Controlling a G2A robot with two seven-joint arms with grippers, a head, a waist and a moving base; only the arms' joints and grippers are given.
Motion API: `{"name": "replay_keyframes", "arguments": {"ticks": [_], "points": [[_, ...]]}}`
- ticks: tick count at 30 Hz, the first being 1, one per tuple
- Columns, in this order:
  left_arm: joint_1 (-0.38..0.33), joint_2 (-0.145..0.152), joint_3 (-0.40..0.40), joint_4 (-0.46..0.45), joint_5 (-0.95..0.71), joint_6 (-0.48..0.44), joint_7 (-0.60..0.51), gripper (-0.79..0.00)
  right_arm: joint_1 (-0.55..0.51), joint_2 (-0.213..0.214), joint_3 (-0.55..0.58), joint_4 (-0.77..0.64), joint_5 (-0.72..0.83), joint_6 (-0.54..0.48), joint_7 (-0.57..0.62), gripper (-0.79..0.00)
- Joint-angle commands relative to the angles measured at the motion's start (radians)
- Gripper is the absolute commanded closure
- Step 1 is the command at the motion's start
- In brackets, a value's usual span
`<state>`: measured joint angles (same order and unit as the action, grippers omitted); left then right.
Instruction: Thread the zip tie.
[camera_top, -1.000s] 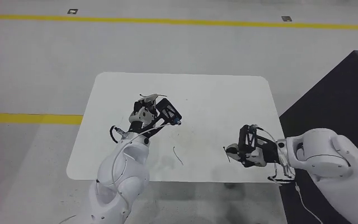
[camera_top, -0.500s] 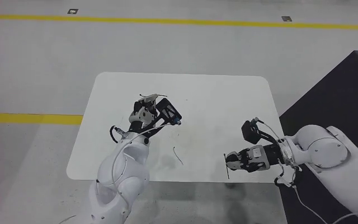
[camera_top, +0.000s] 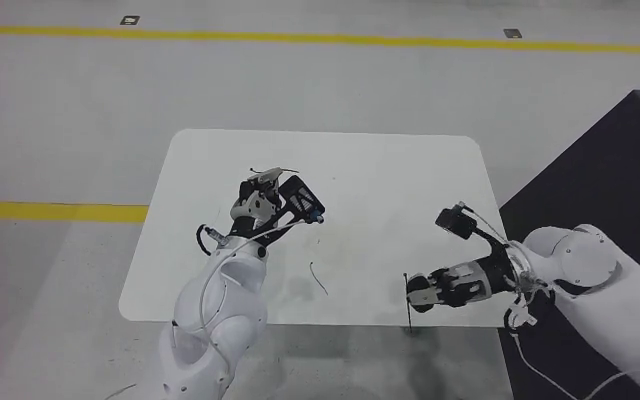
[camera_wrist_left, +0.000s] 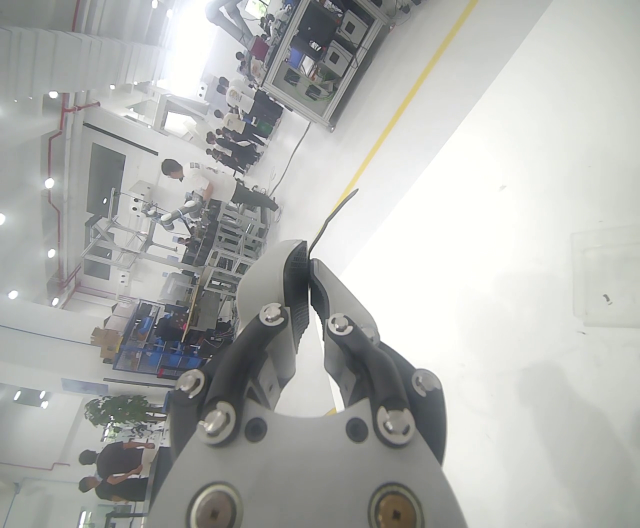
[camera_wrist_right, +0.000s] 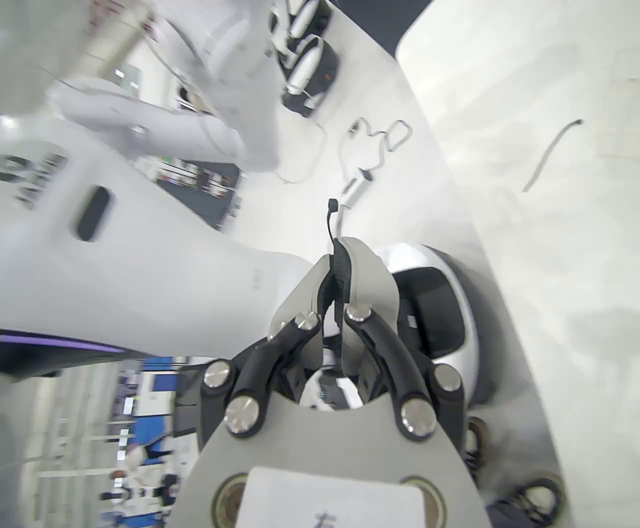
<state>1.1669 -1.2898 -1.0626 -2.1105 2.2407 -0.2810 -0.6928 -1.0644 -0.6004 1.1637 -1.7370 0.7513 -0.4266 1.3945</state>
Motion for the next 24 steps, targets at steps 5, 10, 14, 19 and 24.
{"name": "replay_keyframes", "arguments": {"ticks": [5, 10, 14, 19, 24], "points": [[0.0, 0.0, 0.0, 0.0, 0.0, 0.0, 0.0, 0.0, 0.095, -0.023, -0.027, 0.195, 0.17, 0.142, 0.141, 0.0], [0.0, 0.0, 0.0, 0.0, 0.0, 0.0, 0.0, 0.0, 0.213, -0.059, -0.145, 0.35, 0.087, 0.142, 0.141, 0.0], [0.0, 0.0, 0.0, 0.0, 0.0, 0.0, 0.0, 0.0, 0.314, -0.113, -0.295, 0.429, 0.068, 0.142, 0.141, 0.0], [0.0, 0.0, 0.0, 0.0, 0.0, 0.0, 0.0, 0.0, 0.449, -0.195, -0.451, 0.502, 0.057, 0.142, 0.141, 0.0], [0.0, 0.0, 0.0, 0.0, 0.0, 0.0, 0.0, 0.0, 0.538, -0.238, -0.512, 0.534, 0.037, 0.142, 0.141, 0.0]]}}
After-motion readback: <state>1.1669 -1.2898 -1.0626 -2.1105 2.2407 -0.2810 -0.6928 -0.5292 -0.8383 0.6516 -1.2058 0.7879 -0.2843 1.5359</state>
